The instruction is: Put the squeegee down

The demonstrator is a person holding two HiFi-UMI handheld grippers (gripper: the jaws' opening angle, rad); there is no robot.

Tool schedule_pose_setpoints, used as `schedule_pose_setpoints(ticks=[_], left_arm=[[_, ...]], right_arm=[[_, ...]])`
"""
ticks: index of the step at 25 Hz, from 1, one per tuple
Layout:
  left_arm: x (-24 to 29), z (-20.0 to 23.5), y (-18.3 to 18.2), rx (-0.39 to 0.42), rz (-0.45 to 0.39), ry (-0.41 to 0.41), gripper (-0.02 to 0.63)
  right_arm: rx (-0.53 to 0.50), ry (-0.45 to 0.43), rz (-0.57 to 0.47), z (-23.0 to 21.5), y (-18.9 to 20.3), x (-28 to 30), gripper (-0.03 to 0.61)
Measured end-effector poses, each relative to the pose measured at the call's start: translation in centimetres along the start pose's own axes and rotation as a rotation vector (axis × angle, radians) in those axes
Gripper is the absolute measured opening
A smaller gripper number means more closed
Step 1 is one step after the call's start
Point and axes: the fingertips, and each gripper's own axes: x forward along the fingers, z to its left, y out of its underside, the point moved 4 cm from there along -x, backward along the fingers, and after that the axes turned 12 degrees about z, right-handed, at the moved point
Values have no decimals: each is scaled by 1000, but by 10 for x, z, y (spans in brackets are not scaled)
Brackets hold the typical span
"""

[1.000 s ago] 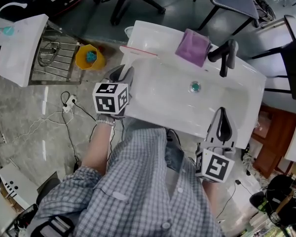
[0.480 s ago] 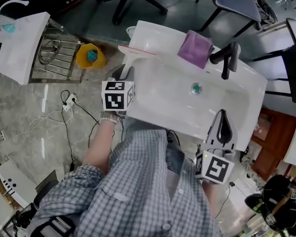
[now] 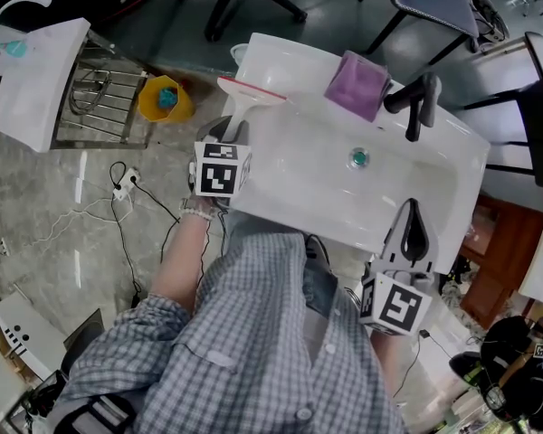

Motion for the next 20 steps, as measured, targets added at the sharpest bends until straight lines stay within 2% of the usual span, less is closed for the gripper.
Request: schedule_pose_setpoints(ticks=[5, 12, 16, 20], left_arm=[[-2, -3, -1, 7, -6, 38, 172], [-9, -4, 0, 55, -19, 37, 186], [-15, -3, 5, 49, -31, 66, 198], [-21, -4, 8, 31, -52, 80, 212]], right_arm=[[12, -9, 4, 2, -3, -1, 9], [5, -32, 0, 8, -6, 3, 9], [-31, -54, -17, 13, -5, 2, 9], [-24, -59, -28, 13, -5, 0, 9]])
